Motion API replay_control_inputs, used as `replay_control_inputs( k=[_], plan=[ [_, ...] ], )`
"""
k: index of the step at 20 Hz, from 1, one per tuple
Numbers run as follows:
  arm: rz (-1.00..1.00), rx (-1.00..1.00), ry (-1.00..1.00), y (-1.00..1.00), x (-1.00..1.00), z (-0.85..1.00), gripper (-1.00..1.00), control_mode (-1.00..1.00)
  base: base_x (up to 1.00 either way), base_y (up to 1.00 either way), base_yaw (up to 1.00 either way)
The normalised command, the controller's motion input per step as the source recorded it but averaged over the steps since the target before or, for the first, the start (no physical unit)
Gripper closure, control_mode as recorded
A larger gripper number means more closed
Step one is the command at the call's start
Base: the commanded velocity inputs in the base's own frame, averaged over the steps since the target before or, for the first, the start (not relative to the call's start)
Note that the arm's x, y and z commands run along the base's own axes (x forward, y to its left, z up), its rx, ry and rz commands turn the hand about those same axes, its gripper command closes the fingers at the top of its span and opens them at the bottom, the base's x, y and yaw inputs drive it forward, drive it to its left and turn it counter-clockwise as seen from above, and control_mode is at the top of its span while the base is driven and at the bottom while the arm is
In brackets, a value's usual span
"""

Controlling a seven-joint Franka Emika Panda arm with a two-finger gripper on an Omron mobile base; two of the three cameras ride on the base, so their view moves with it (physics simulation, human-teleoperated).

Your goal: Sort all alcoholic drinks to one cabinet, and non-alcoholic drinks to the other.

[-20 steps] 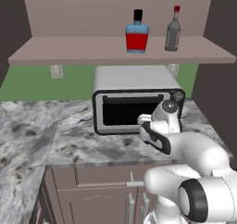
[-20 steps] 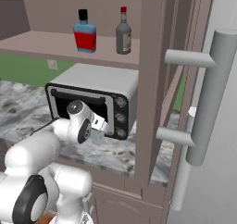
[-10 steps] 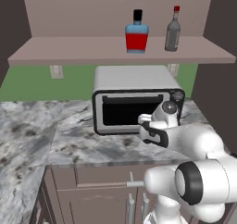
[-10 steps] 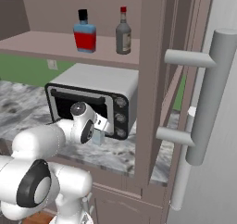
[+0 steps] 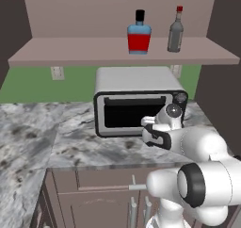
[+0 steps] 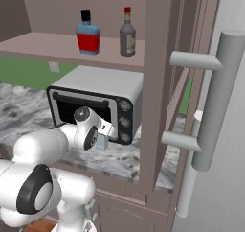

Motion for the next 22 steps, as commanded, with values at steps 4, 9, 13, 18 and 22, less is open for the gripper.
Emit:
replay_control_inputs(
  k=[4,9,13,18,22],
  plan=[
    [-0.01,0.00,0.00,0.04,0.00,-0.02,1.00,-1.00,0.00,0.00,0.00],
    [0.00,0.00,0.01,0.01,-0.16,0.09,1.00,-1.00,0.00,0.00,0.00],
    [0.00,0.00,0.00,0.00,-0.63,0.52,1.00,-1.00,0.00,0.00,0.00],
    [0.00,0.00,0.02,0.01,-0.73,0.57,1.00,-1.00,0.00,0.00,0.00],
    [0.00,0.00,0.04,0.04,-0.77,0.45,1.00,-1.00,0.00,0.00,0.00]
  ],
)
